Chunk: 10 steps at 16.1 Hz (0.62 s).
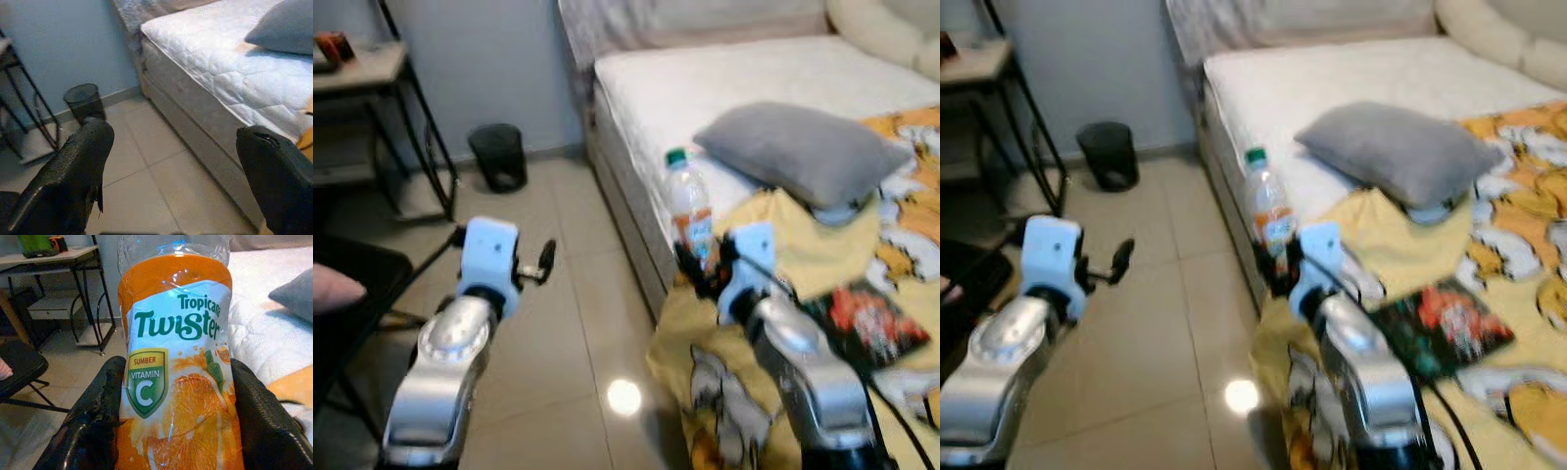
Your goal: Clean up the room
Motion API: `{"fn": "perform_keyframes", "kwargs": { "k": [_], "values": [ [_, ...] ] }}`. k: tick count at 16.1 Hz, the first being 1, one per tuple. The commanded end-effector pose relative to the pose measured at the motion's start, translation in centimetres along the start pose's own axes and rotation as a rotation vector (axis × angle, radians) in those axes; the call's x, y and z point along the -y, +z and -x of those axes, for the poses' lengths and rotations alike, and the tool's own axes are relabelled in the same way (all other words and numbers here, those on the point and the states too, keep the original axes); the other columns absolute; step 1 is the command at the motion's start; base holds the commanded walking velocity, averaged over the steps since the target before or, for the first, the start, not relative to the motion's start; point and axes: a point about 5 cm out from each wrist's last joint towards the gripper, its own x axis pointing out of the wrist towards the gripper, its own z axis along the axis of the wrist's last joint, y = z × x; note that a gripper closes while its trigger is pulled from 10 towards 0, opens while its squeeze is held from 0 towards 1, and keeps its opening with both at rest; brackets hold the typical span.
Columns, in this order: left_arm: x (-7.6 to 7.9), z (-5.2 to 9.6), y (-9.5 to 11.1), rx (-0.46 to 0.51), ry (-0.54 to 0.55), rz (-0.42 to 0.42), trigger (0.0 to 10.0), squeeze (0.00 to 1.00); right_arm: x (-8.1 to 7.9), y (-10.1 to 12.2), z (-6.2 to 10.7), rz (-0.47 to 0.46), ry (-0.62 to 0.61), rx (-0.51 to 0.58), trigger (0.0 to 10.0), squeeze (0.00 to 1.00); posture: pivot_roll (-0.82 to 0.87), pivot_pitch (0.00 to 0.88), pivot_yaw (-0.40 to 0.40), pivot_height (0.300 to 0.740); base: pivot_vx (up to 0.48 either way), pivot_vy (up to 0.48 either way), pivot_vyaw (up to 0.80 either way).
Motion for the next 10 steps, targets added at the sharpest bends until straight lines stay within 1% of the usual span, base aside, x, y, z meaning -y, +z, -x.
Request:
{"fn": "perform_keyframes", "kwargs": {
  "k": [1, 3, 4, 10],
  "values": [
    [0.37, 0.09, 0.08, 0.008, -0.023, 0.001, 10.0, 0.0, 0.39, 0.26, 0.1, 0.002, -0.015, 0.007, 10.0, 0.0, -0.14, 0.0, 0.01, 0.74, 0.394, 0.0, 0.8],
    [0.48, 0.2, -0.16, -0.003, -0.027, 0.004, 10.0, 0.0, 0.5, 0.07, 0.14, -0.011, -0.029, 0.003, 10.0, 0.0, -0.14, 0.0, 0.014, 0.74, 0.394, 0.0, 0.8],
    [0.32, 0.18, -0.08, -0.004, -0.012, 0.026, 10.0, 0.0, 0.69, 0.13, 0.12, -0.005, -0.048, 0.014, 10.0, 0.0, -0.14, 0.0, 0.012, 0.74, 0.375, 0.0, 0.0],
    [0.11, 0.32, 0.06, 0.008, -0.015, 0.016, 10.0, 0.0, 0.25, -0.4, 0.22, 0.02, -0.054, -0.005, 10.0, 0.0, -0.14, 0.0, 0.011, 0.74, 0.37, 0.0, 0.0]
  ]
}}
